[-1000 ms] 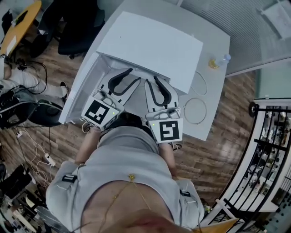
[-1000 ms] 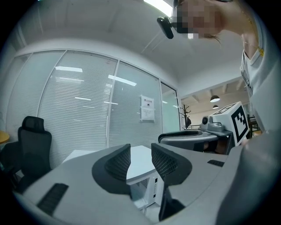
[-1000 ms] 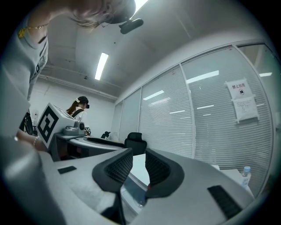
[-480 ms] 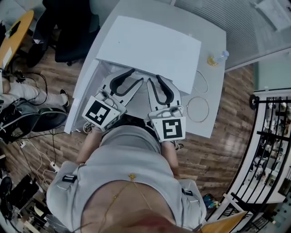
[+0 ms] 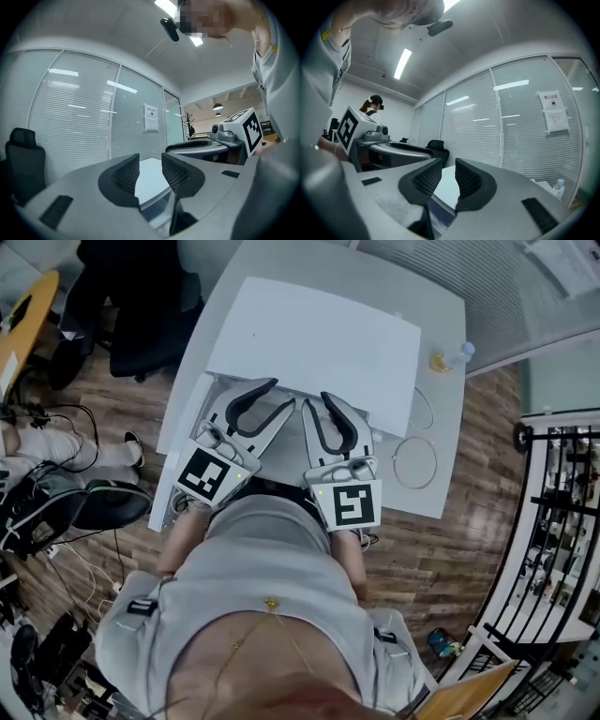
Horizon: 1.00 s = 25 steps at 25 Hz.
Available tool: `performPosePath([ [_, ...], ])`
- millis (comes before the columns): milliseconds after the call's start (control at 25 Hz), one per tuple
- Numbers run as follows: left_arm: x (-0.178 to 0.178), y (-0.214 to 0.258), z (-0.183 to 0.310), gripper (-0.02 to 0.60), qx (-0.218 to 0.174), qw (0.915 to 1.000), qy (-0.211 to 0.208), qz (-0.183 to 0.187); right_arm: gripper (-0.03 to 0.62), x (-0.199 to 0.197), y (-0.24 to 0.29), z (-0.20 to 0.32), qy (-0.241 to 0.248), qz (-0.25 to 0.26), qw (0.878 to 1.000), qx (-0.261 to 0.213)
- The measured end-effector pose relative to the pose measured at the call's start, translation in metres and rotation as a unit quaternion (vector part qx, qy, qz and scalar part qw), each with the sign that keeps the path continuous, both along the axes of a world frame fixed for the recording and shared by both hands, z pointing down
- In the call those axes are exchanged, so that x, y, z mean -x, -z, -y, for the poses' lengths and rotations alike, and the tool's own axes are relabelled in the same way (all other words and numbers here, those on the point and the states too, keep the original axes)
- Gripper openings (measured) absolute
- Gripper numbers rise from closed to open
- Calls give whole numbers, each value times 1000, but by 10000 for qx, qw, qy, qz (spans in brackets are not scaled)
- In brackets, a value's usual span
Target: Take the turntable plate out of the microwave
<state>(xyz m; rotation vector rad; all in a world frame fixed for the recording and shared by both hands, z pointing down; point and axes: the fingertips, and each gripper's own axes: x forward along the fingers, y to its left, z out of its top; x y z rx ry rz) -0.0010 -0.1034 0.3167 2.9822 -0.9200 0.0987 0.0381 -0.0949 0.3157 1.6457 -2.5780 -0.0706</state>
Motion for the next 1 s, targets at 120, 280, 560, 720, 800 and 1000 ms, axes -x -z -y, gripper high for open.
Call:
performPosePath([
  [120,1,-2,2,152,12,9999,-131,2,97,2,-2,3,-85,-10,10000,20],
  [280,4,-4,7,152,60,9997,-223,9,97,6,-6,8,-165,-19,9998,101],
  [560,7,-10,14,152,110,9994,-340,31,99,9,-13,15,-278,-50,9993,250],
  [720,10,-14,19,152,213,9993,-315,26,119,10,-17,18,-350,-54,9989,300],
  [800,10,-17,20,152,292,9992,-287,11,121,8,-21,19,-375,-47,9987,339],
  [1000,10,-23,20,152,387,9988,-304,25,123,6,-27,18,-408,-59,9982,435],
])
